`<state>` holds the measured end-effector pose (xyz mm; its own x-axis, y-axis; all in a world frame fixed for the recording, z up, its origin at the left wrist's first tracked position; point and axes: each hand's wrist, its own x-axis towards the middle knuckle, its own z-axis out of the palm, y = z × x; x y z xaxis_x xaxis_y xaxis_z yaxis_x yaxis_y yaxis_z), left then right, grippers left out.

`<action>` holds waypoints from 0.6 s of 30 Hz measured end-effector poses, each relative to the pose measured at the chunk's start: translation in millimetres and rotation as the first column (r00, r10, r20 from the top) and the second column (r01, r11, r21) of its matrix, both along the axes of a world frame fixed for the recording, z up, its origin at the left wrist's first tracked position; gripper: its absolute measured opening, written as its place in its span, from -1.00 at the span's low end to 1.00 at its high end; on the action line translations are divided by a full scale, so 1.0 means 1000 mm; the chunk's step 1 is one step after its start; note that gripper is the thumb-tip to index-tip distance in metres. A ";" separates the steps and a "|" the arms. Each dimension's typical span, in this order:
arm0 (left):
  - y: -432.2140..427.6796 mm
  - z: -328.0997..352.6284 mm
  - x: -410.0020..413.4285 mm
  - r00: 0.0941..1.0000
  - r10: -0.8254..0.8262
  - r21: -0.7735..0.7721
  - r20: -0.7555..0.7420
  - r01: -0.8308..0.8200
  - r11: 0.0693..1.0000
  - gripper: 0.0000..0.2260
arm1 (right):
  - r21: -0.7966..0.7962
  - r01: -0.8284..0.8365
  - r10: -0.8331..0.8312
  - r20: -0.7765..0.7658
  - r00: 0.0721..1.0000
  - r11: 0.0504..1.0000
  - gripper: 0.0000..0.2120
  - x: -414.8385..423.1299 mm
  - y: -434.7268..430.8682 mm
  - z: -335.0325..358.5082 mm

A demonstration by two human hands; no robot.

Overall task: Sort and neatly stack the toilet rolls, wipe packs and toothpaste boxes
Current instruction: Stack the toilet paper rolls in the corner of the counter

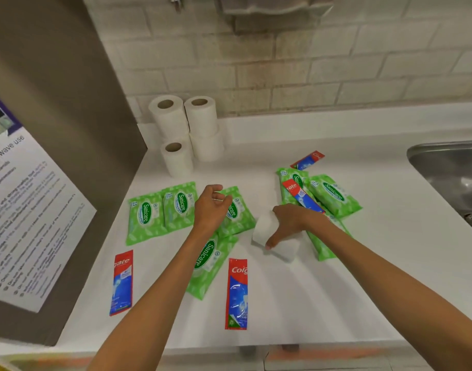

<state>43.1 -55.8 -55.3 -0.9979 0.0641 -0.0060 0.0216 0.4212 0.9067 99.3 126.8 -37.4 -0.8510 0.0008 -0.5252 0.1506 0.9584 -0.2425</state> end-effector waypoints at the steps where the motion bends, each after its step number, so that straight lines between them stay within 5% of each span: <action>1: -0.001 -0.001 0.002 1.000 -0.003 -0.003 0.004 0.003 1.000 -0.69 | -0.014 0.014 -0.014 -0.014 1.000 1.000 -0.20 0.001 0.001 0.002; 8: -0.008 0.005 0.004 0.999 0.034 0.026 -0.017 -0.033 0.999 -0.72 | -0.330 0.140 -0.217 -0.210 0.953 0.934 -0.35 -0.020 0.002 0.024; 13: -0.018 0.017 -0.012 0.992 0.112 0.089 -0.060 -0.106 0.990 -0.73 | -0.629 0.160 -0.435 -0.310 0.845 0.760 -0.35 -0.054 -0.013 0.023; 18: -0.034 0.019 -0.030 0.981 0.184 0.112 -0.065 -0.176 0.978 -0.74 | -0.739 0.098 -0.529 -0.377 0.760 0.667 -0.53 -0.093 -0.037 0.019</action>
